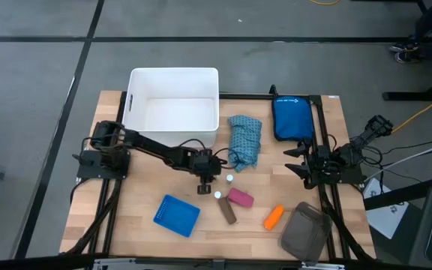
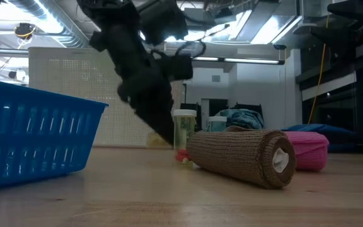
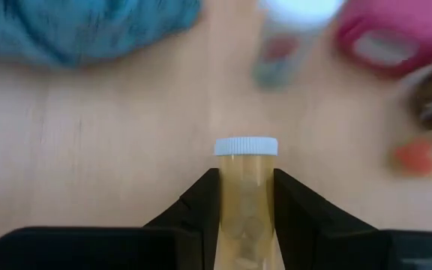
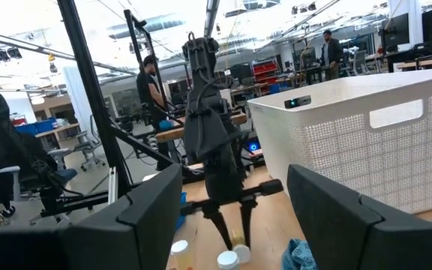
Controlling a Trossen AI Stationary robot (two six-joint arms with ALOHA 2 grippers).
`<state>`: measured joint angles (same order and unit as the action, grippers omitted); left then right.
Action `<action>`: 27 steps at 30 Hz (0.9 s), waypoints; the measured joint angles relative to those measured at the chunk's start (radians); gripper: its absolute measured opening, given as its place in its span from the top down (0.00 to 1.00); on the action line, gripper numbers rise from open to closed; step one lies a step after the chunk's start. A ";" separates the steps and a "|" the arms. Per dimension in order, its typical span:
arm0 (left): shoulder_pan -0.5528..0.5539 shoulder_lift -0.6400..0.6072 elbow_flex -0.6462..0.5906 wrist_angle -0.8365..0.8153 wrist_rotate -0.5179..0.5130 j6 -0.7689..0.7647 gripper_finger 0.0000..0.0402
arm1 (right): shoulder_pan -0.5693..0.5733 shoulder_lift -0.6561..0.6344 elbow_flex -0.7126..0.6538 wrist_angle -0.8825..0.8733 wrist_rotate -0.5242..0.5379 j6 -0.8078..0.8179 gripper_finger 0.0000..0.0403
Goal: Pick & Place Medicine items
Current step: Put the yellow medicine bottle into the blue bin
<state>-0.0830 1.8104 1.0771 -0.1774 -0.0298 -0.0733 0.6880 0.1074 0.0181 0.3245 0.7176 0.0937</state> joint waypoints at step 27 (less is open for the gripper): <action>-0.257 -0.400 -0.037 -0.300 0.295 -0.223 0.77 | 0.000 0.000 0.000 -0.034 0.000 0.004 0.39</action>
<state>-0.3397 1.4108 1.0404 -0.4776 0.2648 -0.2968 0.6880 0.1074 0.0181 0.2909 0.7174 0.0978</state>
